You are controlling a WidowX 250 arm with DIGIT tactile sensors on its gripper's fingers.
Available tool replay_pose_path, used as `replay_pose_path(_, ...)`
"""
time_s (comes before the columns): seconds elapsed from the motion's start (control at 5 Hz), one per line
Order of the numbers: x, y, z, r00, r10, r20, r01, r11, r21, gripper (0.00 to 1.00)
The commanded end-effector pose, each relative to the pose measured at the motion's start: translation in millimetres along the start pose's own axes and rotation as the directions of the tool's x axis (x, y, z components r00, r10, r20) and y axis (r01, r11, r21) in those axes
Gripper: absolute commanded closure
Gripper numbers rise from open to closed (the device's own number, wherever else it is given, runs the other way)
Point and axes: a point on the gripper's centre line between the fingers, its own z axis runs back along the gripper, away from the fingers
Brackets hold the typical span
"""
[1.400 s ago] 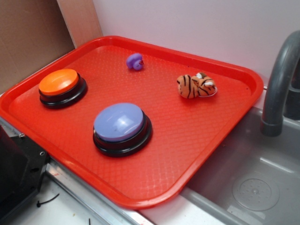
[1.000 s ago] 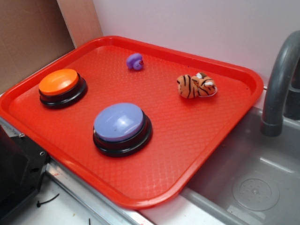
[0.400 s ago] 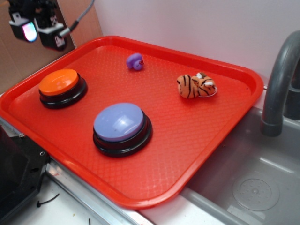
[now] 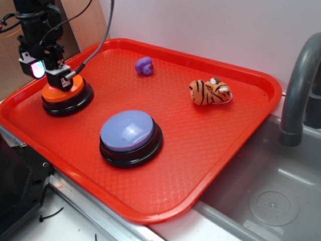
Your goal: Push the orange button.
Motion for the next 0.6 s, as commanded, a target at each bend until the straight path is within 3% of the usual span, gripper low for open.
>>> replay_pose_path(0.0,5,-4,20,0.999,-0.003,0.032,0.001,0.999,0.049,0.00)
replay_pose_path(0.2,6,-7,28,0.998,-0.008,0.056,0.007,1.000,0.031,0.00)
replay_pose_path(0.4,9,-11,6,1.000,-0.026,-0.006,0.026,0.998,0.058,0.00)
